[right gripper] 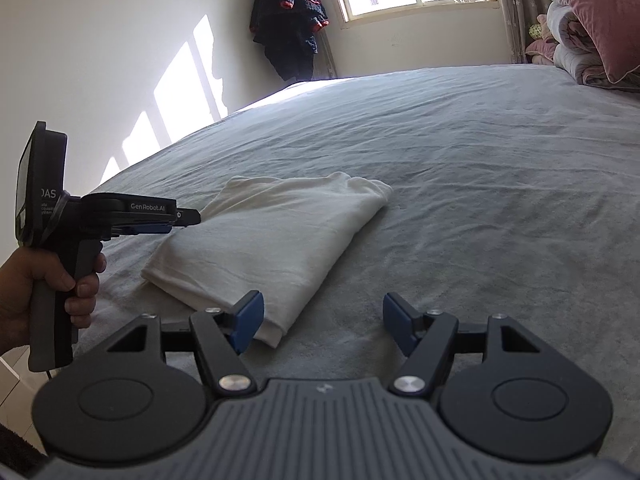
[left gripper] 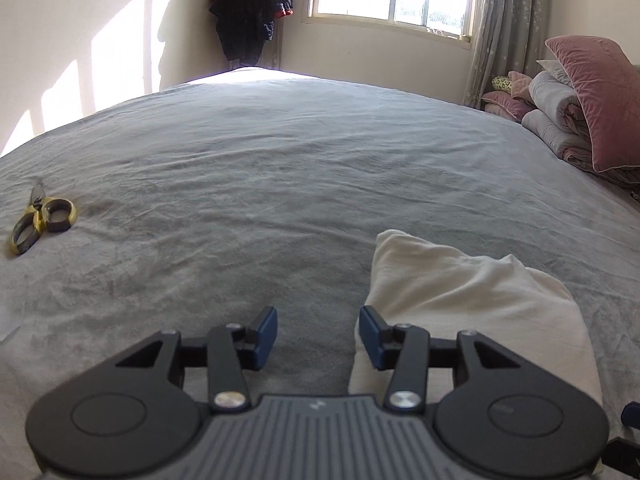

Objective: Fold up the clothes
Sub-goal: 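Move the left gripper to the end of the folded white bundle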

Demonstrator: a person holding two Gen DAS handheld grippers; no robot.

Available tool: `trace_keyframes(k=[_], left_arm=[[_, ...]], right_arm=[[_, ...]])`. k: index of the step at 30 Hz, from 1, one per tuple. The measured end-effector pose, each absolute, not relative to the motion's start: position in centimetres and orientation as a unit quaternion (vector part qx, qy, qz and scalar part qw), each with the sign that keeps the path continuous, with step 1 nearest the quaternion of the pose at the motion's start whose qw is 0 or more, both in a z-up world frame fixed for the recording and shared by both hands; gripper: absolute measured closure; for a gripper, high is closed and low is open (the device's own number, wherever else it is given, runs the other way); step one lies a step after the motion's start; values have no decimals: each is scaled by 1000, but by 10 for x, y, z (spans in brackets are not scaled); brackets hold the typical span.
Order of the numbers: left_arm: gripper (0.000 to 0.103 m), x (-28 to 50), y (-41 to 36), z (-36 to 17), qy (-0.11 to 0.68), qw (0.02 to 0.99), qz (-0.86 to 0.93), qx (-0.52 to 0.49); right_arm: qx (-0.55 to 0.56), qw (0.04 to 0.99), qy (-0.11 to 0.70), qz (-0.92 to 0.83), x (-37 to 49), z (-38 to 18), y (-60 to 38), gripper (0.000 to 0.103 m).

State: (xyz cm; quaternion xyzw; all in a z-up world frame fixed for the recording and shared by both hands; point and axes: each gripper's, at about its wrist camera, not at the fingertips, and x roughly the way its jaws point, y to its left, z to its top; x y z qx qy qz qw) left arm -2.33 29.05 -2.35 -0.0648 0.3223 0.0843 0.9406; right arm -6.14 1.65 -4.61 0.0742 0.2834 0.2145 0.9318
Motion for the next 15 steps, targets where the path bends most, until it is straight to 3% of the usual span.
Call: trace_keyframes(k=[4, 15], left_arm=[[55, -32, 296, -18, 345, 928, 103, -94], [33, -31, 292, -6, 338, 931, 105, -93]], right_arm=[[72, 933, 284, 210, -61, -46, 17, 28], [98, 928, 300, 196, -59, -40, 12, 23]])
